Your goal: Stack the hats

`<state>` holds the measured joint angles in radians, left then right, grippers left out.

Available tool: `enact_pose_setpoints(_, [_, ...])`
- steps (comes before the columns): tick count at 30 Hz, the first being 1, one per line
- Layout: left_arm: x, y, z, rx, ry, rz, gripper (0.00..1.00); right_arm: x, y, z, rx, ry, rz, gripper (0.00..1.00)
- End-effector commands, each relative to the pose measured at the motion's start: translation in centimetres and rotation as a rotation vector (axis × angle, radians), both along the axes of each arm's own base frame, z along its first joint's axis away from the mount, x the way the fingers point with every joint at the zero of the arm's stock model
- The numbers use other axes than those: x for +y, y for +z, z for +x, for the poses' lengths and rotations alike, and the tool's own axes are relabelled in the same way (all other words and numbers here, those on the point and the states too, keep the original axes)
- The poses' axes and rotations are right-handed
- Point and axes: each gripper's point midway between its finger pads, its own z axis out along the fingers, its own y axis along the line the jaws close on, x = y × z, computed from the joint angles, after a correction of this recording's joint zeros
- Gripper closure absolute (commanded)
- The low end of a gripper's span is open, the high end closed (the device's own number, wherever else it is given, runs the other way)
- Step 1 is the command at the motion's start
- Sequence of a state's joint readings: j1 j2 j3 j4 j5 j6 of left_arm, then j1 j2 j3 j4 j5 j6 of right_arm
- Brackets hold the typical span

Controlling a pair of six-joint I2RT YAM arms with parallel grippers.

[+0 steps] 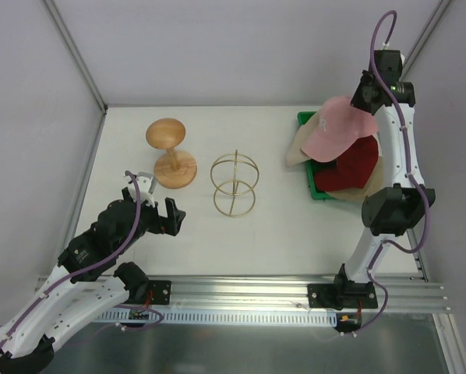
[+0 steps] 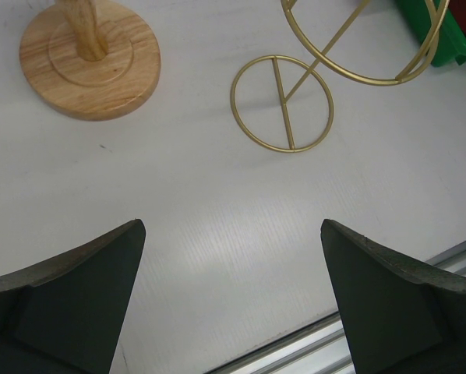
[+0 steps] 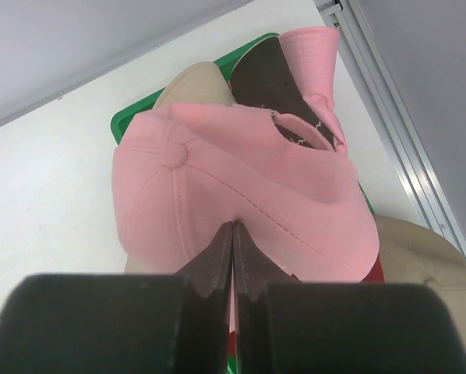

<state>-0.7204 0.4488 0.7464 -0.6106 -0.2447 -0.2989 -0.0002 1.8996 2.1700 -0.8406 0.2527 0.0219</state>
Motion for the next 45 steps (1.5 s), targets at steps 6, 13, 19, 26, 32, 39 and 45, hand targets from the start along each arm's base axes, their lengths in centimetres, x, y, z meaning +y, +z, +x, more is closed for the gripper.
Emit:
enact_pose_setpoints(6, [-0.1, 0.5, 0.2, -0.021, 0.004, -0.007, 0.01, 1.9, 7.4, -3.1, -0.190, 0.117, 0.027, 1.00])
enact_pose_setpoints(13, [0.0, 0.7, 0.4, -0.021, 0.012, -0.006, 0.01, 5.5, 13.7, -5.3, -0.346, 0.262, 0.024, 1.00])
enact_pose_setpoints(19, [-0.1, 0.8, 0.7, -0.016, 0.021, 0.001, 0.01, 10.1, 18.5, -8.7, -0.468, 0.403, 0.042, 1.00])
enact_pose_setpoints(26, [0.0, 0.8, 0.8, -0.015, 0.028, 0.002, 0.01, 15.7, 23.1, -13.6, -0.601, 0.551, 0.096, 1.00])
enact_pose_setpoints(32, [0.2, 1.0, 0.7, -0.023, 0.036, 0.000, 0.01, 21.3, 25.9, -17.4, -0.685, 0.712, 0.228, 1.00])
enact_pose_setpoints(39, [0.4, 1.1, 0.6, -0.032, 0.038, -0.004, 0.01, 26.9, 27.0, -20.8, -0.705, 0.873, 0.393, 1.00])
enact_pose_setpoints(45, [0.5, 1.1, 0.6, -0.038, 0.040, -0.005, 0.01, 31.1, 26.6, -22.4, -0.681, 0.959, 0.429, 1.00])
